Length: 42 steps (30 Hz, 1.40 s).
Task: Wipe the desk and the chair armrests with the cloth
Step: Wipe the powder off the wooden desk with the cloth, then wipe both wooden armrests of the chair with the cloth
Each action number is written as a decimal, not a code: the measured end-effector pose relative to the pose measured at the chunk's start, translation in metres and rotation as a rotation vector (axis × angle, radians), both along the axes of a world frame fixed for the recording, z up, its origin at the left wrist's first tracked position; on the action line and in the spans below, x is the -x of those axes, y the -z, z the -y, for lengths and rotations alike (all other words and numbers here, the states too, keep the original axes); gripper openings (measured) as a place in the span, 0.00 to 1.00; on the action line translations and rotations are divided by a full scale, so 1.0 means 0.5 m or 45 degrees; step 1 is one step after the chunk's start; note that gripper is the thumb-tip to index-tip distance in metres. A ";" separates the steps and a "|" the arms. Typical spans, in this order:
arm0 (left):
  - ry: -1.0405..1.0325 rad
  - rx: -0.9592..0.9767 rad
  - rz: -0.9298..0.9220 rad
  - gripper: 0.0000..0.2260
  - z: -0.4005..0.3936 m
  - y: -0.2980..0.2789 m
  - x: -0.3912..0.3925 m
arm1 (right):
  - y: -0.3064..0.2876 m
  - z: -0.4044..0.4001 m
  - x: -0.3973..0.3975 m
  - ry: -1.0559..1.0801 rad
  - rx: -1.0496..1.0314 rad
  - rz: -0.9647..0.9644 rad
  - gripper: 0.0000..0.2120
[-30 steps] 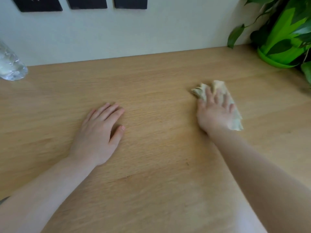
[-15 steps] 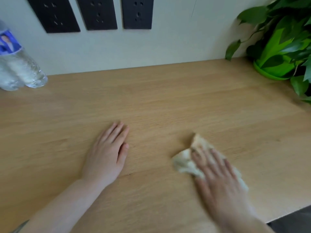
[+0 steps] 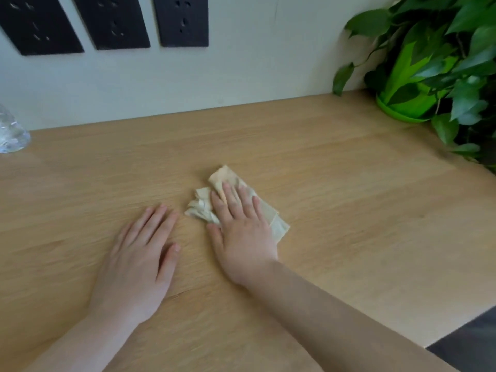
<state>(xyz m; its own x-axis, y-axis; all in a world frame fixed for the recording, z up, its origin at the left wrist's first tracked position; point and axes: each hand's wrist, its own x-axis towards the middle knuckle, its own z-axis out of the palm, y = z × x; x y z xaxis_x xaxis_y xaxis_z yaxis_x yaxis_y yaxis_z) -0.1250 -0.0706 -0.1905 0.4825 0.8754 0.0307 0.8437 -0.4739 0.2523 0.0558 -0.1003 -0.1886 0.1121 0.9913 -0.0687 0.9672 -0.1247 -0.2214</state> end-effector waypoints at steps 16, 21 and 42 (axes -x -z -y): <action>0.096 0.003 -0.051 0.27 -0.018 0.003 -0.033 | -0.005 0.034 -0.325 0.967 0.096 0.066 0.29; 0.236 0.055 -0.045 0.25 -0.055 0.004 -0.138 | 0.001 0.041 -0.169 0.598 -0.068 -0.063 0.27; 1.141 0.116 -0.047 0.31 0.105 0.001 -0.378 | -0.027 0.389 -0.210 1.042 -0.083 0.056 0.25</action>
<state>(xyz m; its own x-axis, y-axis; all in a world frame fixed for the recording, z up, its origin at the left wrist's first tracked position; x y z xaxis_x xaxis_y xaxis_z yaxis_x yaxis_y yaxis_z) 0.0641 -0.1230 -0.1909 0.9845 0.1683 -0.0495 0.1754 -0.9374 0.3007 0.1608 -0.2949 -0.1754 0.8025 0.5966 0.0077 0.5838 -0.7824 -0.2169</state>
